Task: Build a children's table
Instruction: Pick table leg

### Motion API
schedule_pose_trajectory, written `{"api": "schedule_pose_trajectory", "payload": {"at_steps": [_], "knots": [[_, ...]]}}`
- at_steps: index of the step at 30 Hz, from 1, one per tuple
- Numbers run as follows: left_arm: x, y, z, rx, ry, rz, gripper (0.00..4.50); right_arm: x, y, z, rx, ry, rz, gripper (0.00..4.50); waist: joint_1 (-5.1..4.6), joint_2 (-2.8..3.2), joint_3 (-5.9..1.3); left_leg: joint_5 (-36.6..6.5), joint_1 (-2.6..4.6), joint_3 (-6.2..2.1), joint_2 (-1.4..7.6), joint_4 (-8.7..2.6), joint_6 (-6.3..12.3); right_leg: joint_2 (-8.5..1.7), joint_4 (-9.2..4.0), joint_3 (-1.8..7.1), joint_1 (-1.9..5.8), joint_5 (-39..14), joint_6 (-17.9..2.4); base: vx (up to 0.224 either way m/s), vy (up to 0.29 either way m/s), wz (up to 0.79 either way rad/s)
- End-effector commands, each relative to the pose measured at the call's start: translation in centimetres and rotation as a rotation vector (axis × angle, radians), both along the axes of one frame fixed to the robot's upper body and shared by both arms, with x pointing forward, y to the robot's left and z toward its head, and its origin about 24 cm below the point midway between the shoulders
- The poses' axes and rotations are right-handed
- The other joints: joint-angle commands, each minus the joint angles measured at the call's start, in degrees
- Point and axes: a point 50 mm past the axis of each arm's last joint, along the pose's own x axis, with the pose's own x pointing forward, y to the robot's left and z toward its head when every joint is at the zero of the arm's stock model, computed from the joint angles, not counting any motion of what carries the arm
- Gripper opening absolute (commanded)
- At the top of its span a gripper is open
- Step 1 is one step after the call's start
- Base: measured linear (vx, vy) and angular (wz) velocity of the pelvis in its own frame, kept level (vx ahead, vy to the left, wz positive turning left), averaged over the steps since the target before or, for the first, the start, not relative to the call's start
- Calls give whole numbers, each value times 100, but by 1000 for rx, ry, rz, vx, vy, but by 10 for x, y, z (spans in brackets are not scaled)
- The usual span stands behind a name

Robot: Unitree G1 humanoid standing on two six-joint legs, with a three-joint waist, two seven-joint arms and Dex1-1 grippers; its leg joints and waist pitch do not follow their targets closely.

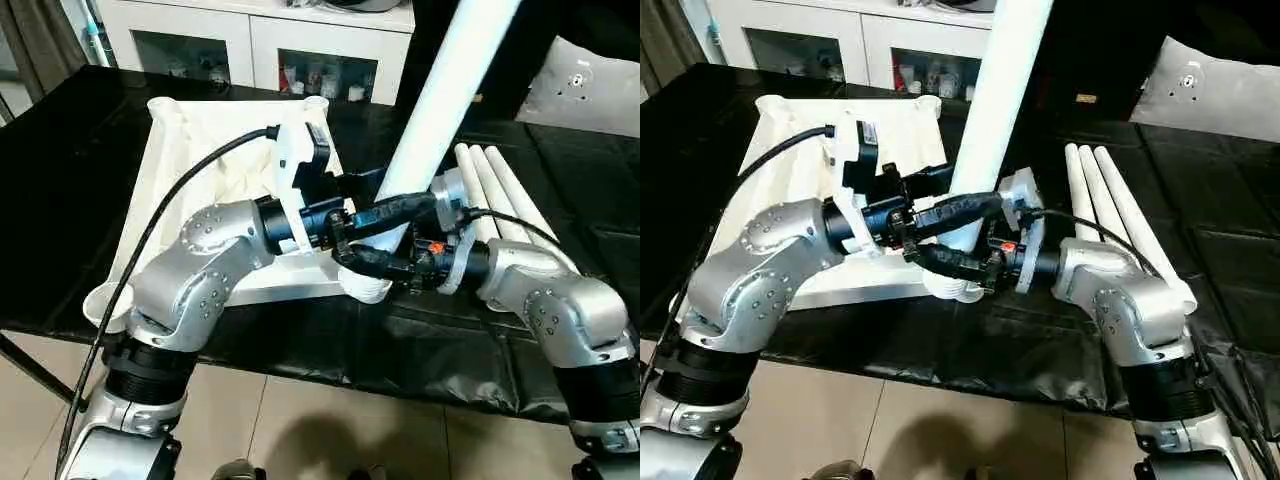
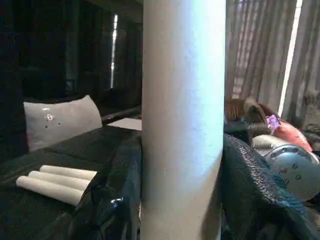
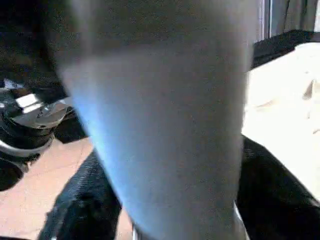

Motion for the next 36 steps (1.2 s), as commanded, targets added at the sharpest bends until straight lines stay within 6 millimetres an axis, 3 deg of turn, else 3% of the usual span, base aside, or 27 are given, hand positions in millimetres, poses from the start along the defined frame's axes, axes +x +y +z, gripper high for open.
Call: {"api": "schedule_pose_trajectory", "payload": {"at_steps": [1,17,18,22,24,36], "knots": [[1,3,-1,6,4,20,186,0,-6,6,9,-13,-13,307,22,-60,-429,-137,24,-124,401,-428,253,-508,-391,308,364,-868,-1146,0,0,0],[-2,0,-1,-5,8,3,186,-5,-4,6,29,21,30,307,23,-61,-420,-138,21,-124,405,-429,279,-515,-399,307,361,-891,-1170,0,0,0],[-2,0,-1,-5,8,2,186,-5,-4,6,28,24,31,280,22,-61,-418,-144,23,-124,405,-430,277,-514,-401,307,361,-898,-1169,0,0,0],[-3,-1,-1,-4,8,-7,186,-5,-4,5,28,29,27,268,20,-59,-414,-172,24,-125,405,-432,260,-513,-405,306,357,-937,-1167,0,0,0],[-3,-1,-1,-3,9,-11,186,-5,-4,5,29,30,25,230,19,-56,-413,-161,26,-127,407,-434,262,-511,-404,306,354,-930,-1170,0,0,0],[-2,-1,-5,9,29,20,186,-5,-5,4,37,30,21,201,15,-52,-404,-220,29,-127,407,-437,230,-509,-413,307,349,-984,-1144,0,0,0]]}}
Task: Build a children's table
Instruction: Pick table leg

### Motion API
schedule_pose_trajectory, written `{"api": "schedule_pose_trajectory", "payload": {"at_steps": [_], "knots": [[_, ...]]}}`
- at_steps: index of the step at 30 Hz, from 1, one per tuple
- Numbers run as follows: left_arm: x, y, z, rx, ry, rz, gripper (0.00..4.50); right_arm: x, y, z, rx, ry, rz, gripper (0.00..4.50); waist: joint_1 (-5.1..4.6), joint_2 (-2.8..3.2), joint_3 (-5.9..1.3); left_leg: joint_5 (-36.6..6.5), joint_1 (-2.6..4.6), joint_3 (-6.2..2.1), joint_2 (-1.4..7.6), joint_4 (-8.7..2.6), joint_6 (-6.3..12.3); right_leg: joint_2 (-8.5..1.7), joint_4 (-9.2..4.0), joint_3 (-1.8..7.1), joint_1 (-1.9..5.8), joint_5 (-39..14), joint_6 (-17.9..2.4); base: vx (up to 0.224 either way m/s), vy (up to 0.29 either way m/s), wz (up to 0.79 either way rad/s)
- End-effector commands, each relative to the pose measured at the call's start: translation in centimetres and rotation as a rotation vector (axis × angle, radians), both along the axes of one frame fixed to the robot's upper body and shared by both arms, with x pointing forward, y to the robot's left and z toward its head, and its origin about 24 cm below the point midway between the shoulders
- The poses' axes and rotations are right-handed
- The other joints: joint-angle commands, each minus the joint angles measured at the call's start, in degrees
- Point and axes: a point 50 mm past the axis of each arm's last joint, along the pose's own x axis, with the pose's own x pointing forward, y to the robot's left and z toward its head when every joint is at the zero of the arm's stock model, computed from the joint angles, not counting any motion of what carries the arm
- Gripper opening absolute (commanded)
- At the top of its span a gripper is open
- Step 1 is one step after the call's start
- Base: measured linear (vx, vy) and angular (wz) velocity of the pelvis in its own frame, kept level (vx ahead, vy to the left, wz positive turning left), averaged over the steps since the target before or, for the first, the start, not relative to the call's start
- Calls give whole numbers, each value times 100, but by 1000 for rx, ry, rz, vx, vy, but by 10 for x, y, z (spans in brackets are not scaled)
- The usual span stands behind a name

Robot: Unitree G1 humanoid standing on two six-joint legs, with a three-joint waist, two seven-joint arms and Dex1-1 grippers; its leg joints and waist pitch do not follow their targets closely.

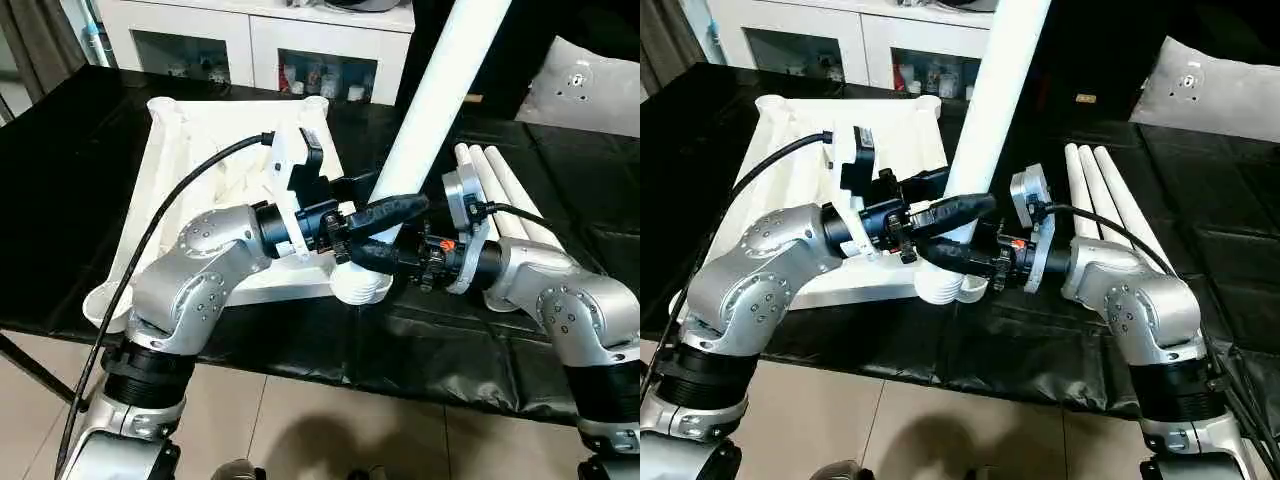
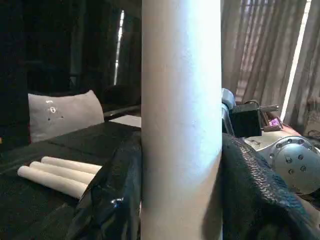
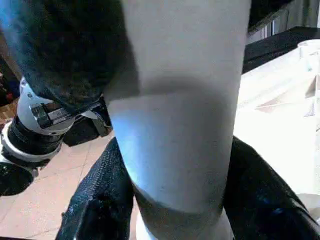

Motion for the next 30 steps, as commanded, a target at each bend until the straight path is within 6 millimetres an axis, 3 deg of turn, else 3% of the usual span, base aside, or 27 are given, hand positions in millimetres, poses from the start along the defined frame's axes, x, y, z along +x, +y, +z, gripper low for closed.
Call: {"api": "schedule_pose_trajectory", "payload": {"at_steps": [1,7,8,9,17,21,30], "knots": [[0,0,0,20,0,35,186,-2,-1,1,18,0,-2,200,18,-51,-405,-219,27,-129,407,-439,230,-513,-412,308,354,-979,-1149,0,0,0],[-2,0,0,10,4,31,186,-2,0,-3,27,7,-49,197,15,-38,-405,-229,22,-135,408,-446,216,-512,-415,307,354,-962,-1152,0,0,0],[-3,-1,0,9,7,21,242,-2,0,-3,28,9,-52,196,13,-38,-406,-240,23,-133,406,-443,213,-511,-418,306,354,-973,-1149,0,0,0],[-5,-1,0,7,11,5,256,-2,1,-3,29,11,-57,196,13,-33,-407,-235,20,-136,409,-445,202,-516,-412,308,359,-969,-1150,0,0,0],[-20,-9,-3,29,3,-87,297,-2,6,-14,-6,-8,-124,193,11,-17,-401,-335,37,-139,417,-460,131,-513,-435,309,337,-1153,-1084,0,0,0],[-23,-11,-7,70,-22,-102,348,0,9,-21,-75,-8,-153,193,-1,-13,-399,-308,35,-138,413,-465,93,-506,-424,314,334,-1064,-1058,0,0,0],[-30,-14,-3,-27,7,-159,423,6,12,-28,-122,-15,-204,192,8,-27,-430,-335,27,-131,412,-454,70,-520,-410,318,357,-1028,-1104,0,0,0]]}}
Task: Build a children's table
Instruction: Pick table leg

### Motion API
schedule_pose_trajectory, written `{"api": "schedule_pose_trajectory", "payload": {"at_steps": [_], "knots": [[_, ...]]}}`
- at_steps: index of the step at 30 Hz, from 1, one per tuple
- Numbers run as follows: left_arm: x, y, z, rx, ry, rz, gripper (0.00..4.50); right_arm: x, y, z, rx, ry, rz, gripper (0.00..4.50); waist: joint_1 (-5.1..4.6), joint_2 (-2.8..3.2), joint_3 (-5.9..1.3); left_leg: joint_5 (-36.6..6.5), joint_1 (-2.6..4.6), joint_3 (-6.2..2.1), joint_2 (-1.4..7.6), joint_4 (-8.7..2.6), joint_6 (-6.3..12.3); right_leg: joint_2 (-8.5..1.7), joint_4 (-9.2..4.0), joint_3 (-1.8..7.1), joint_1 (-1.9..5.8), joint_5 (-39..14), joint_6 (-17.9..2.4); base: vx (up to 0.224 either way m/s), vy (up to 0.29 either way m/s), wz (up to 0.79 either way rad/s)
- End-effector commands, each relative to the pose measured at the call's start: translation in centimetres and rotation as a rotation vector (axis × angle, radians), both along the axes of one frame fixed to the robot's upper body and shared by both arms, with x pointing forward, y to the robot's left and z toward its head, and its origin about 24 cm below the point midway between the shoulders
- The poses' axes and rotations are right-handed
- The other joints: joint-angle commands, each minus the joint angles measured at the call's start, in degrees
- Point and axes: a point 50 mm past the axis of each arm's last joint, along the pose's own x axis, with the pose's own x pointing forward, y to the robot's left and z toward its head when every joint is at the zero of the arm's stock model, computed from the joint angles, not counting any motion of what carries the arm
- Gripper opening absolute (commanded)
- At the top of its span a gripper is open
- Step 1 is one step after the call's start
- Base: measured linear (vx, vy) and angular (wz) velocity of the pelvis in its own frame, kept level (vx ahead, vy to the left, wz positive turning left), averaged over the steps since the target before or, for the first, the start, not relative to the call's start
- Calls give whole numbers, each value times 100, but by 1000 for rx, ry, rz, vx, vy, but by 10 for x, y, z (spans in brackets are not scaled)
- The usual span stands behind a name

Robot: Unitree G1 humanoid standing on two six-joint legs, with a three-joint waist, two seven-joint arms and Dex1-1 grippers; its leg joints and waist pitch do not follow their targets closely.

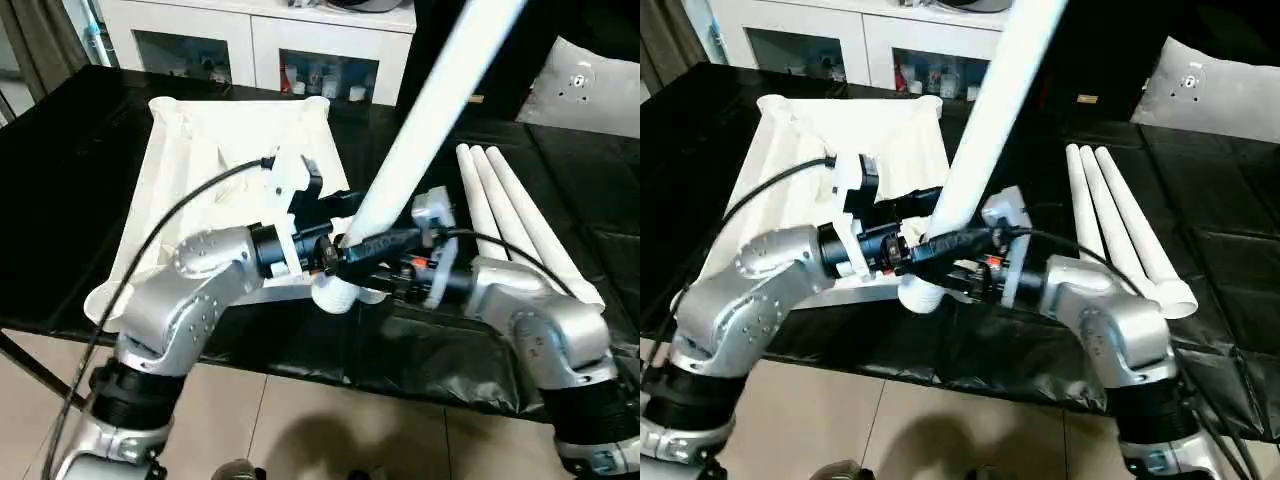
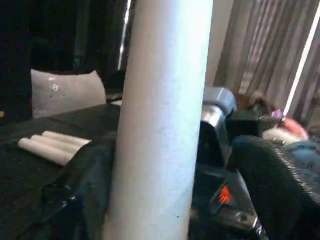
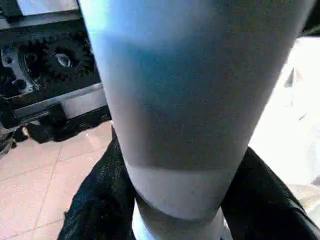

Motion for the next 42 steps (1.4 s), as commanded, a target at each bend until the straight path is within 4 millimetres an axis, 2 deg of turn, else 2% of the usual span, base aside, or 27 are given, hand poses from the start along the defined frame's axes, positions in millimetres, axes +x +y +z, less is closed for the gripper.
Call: {"api": "schedule_pose_trajectory", "payload": {"at_steps": [1,5,7,11,14,16,17,18,19,22,23,25,26,27,28,30,31,33,34,36,37,40,42], "knots": [[-19,-16,14,-77,-47,-166,436,8,-9,-8,-56,25,-89,191,12,-25,-428,-321,25,-127,411,-451,92,-517,-405,317,350,-1009,-1107,0,0,0],[-27,-18,10,-75,-27,-241,449,8,-8,-8,-61,12,-82,191,13,-32,-436,-276,25,-126,407,-448,126,-506,-400,316,353,-937,-1115,0,0,0],[-26,-19,7,-55,-28,-225,450,8,-8,-9,-61,7,-86,191,8,-10,-431,-260,28,-128,413,-452,138,-501,-398,316,345,-904,-1107,0,0,0],[-20,-17,6,-73,-21,-174,450,8,-8,-8,-51,3,-90,191,9,-15,-431,-334,32,-130,413,-455,105,-505,-408,320,354,-994,-1084,0,0,0],[-13,-12,10,-170,20,-141,450,8,-9,-9,-31,11,-89,191,12,-19,-437,-284,28,-128,412,-450,119,-507,-400,320,358,-916,-1100,0,0,0],[-11,-10,13,-219,34,-129,450,8,-9,-8,-19,16,-93,191,22,-43,-438,-260,25,-122,408,-442,143,-515,-397,322,361,-899,-1140,0,0,0],[-6,-5,17,-300,61,-87,450,9,-11,-8,-4,32,-121,191,19,-45,-443,-240,22,-113,404,-436,136,-519,-396,321,364,-860,-1193,0,0,0],[-5,-4,17,-303,61,-83,450,9,-11,-8,-3,32,-123,191,27,-51,-447,-218,25,-115,407,-434,133,-527,-399,319,367,-838,-1228,0,0,0],[1,0,18,-330,60,-14,450,11,-12,-9,10,37,-158,191,28,-33,-446,-224,15,-117,399,-431,139,-516,-399,316,364,-822,-1247,0,0,0],[14,8,18,-352,64,116,450,13,-14,-10,14,42,-194,189,15,-58,-447,-291,25,-114,389,-430,152,-498,-426,316,373,-935,-1139,0,0,0],[17,11,17,-343,64,159,450,13,-15,-10,15,40,-210,189,16,-37,-432,-291,20,-120,388,-436,157,-500,-429,314,369,-952,-1121,0,0,0],[28,23,13,-260,27,292,450,16,-20,-13,3,14,-298,189,-9,-26,-426,-297,20,-134,394,-450,143,-489,-438,312,358,-1012,-951,0,0,0],[29,24,12,-252,24,304,450,16,-20,-13,0,16,-304,189,-15,-11,-420,-301,21,-137,391,-452,132,-486,-441,312,352,-1019,-923,0,0,0],[32,27,11,-228,14,340,450,16,-21,-14,-10,25,-320,189,-30,-23,-423,-299,24,-139,385,-455,127,-471,-441,312,354,-1000,-886,0,0,0],[40,36,5,-141,10,432,450,18,-27,-17,-27,46,-375,189,-33,-7,-426,-289,35,-139,384,-454,106,-470,-435,312,349,-959,-885,0,0,0],[45,43,-3,-43,-3,497,450,21,-33,-20,-41,52,-428,189,-38,-2,-429,-284,42,-146,383,-457,97,-467,-423,308,349,-918,-876,0,0,0],[46,47,-11,40,-16,510,450,23,-38,-21,-55,41,-471,189,-43,19,-418,-290,44,-144,380,-462,80,-466,-426,311,337,-923,-853,0,0,0],[45,48,-21,146,-35,498,450,25,-42,-23,-67,40,-509,189,-41,36,-421,-291,55,-147,389,-470,45,-468,-413,309,325,-881,-890,0,0,0],[43,50,-34,257,-52,477,450,26,-45,-24,-83,37,-541,189,-35,78,-417,-308,65,-152,396,-473,12,-475,-404,309,318,-812,-935,0,0,0],[40,50,-45,342,-53,444,450,26,-48,-26,-99,35,-566,189,-41,61,-421,-330,64,-143,400,-477,14,-481,-395,316,325,-723,-977,0,0,0],[38,49,-54,394,-46,413,450,26,-50,-27,-113,36,-582,189,-31,101,-413,-349,69,-142,404,-481,4,-484,-407,319,309,-682,-1000,0,0,0],[32,43,-73,508,-47,321,450,26,-55,-29,-127,43,-613,189,-25,78,-401,-442,62,-139,404,-497,-29,-497,-401,327,330,-654,-1084,0,0,0],[32,43,-74,514,-48,316,432,26,-55,-29,-128,44,-614,189,-17,88,-399,-488,67,-141,410,-500,-34,-506,-407,331,330,-696,-1104,0,0,0]]}}
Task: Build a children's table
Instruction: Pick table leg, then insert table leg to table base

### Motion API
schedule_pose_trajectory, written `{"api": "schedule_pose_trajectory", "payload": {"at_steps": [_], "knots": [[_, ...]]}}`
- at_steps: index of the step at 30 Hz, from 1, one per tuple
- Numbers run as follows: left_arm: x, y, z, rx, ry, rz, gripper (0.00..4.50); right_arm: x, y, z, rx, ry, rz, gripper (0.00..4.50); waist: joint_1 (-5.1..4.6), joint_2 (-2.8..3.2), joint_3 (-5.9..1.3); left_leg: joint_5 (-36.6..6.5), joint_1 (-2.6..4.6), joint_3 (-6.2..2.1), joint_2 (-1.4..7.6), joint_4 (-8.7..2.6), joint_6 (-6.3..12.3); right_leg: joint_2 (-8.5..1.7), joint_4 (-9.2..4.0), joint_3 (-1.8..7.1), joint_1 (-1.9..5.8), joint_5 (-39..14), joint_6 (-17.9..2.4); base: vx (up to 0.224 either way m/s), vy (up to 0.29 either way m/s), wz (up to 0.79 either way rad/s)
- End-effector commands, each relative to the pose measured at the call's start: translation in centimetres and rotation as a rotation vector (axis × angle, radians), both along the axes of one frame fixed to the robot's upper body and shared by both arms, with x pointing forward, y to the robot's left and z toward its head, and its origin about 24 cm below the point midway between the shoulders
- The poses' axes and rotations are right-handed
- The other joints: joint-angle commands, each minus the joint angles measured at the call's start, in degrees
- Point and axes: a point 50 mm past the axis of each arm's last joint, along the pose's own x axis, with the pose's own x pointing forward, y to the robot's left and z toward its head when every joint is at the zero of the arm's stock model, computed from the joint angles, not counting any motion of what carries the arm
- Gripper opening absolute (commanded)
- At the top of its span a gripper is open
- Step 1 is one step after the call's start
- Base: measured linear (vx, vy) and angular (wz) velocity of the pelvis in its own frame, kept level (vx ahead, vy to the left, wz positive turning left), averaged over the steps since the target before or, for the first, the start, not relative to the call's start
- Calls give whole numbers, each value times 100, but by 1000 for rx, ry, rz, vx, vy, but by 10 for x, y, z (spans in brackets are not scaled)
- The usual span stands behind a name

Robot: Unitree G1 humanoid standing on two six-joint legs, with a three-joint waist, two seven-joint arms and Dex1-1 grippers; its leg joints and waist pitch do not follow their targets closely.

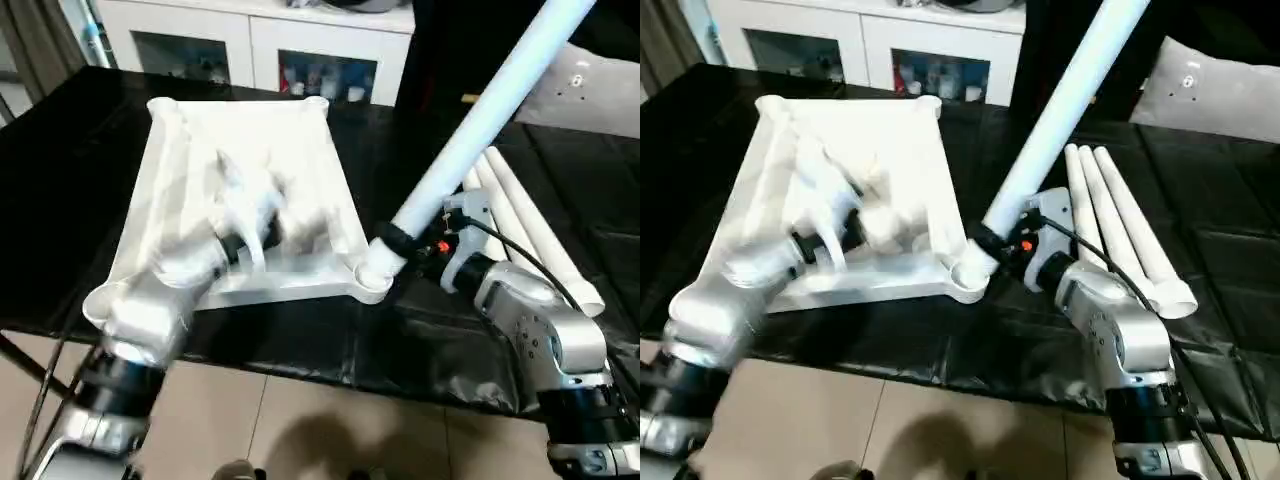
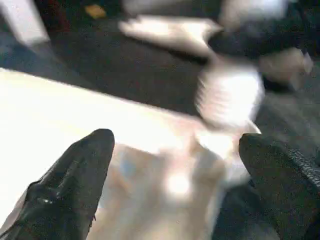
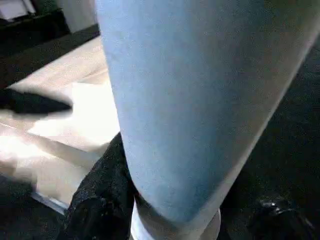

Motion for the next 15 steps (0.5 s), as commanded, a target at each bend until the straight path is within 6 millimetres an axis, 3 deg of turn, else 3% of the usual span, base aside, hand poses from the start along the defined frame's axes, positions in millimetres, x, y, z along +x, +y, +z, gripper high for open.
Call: {"api": "schedule_pose_trajectory", "payload": {"at_steps": [1,4,8,11,15], "knots": [[0,-5,-1,38,-15,-53,414,0,-7,3,-23,-11,-18,189,-10,49,-382,-577,60,-141,405,-500,-27,-514,-425,329,327,-799,-1136,0,0,0],[4,-4,-10,88,16,-70,414,-2,-9,3,-86,-57,-2,189,-18,52,-372,-653,65,-137,393,-499,-37,-508,-435,335,325,-967,-1088,0,0,0],[8,-1,-15,127,39,-99,370,-3,-10,7,-71,-133,1,189,-22,73,-375,-674,42,-150,389,-505,-5,-525,-452,336,340,-1049,-1023,0,0,0],[9,0,-17,145,52,-124,347,-4,-10,11,-87,-191,-5,189,-31,89,-395,-544,47,-147,398,-498,54,-515,-422,331,332,-733,-1132,0,0,0],[12,2,-20,171,61,-167,308,-11,-6,11,-54,-118,98,189,-34,118,-380,-552,50,-143,395,-497,211,-513,-432,332,353,-571,-1271,0,0,0]]}}
